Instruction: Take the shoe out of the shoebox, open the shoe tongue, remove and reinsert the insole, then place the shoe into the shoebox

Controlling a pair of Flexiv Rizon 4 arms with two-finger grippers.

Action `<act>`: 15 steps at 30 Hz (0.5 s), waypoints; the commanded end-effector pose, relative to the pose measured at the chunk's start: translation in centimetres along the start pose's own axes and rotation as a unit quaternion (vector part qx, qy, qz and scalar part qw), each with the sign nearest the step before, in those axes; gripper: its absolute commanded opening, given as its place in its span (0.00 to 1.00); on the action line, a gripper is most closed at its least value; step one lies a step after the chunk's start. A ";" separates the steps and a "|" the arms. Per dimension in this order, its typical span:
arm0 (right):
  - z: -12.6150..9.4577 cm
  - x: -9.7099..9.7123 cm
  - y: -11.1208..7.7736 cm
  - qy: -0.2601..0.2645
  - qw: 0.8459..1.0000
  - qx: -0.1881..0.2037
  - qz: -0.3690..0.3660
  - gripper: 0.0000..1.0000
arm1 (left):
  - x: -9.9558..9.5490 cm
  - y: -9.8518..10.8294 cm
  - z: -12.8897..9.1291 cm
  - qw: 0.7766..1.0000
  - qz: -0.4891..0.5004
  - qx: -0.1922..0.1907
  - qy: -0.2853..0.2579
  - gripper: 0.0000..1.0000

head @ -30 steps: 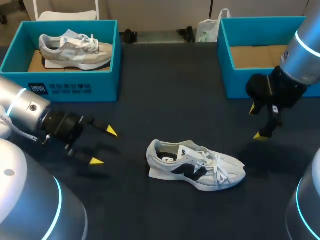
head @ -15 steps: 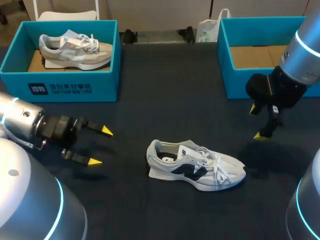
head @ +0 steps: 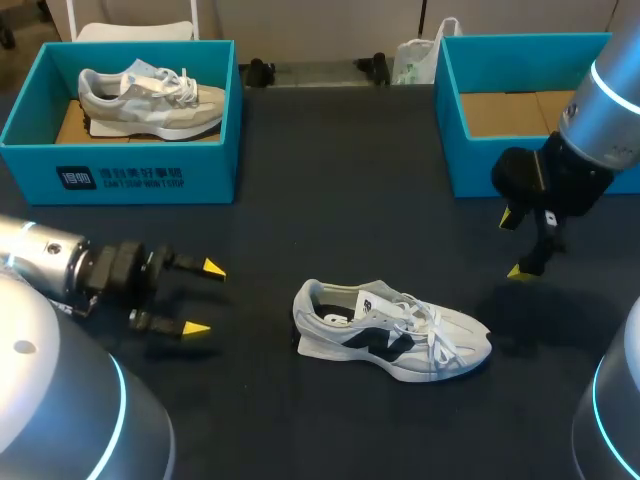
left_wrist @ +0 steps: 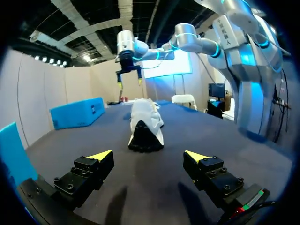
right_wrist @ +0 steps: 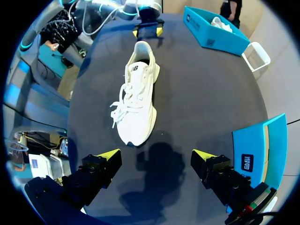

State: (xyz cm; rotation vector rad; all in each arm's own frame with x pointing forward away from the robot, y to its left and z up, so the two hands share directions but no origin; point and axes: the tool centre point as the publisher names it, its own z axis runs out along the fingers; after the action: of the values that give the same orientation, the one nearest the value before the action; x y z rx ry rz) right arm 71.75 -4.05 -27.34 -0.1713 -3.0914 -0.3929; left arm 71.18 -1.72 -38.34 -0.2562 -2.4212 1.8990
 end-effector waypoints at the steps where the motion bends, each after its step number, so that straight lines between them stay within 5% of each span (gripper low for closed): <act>1: 0.0 0.0 0.0 0.000 1.000 0.001 0.000 1.00 | 0.5 -0.1 1.6 0.999 -0.025 0.011 -0.027 1.00; 15: 0.0 0.0 0.0 0.000 1.000 0.001 0.000 1.00 | 0.9 0.5 5.6 0.996 -0.045 0.024 -0.069 1.00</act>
State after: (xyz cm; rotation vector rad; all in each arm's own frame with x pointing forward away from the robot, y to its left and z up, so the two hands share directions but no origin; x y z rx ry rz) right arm 71.75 -4.05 -27.34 -0.1712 -3.0913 -0.3929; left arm 69.96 -6.12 -40.02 -0.0476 -2.4013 1.9759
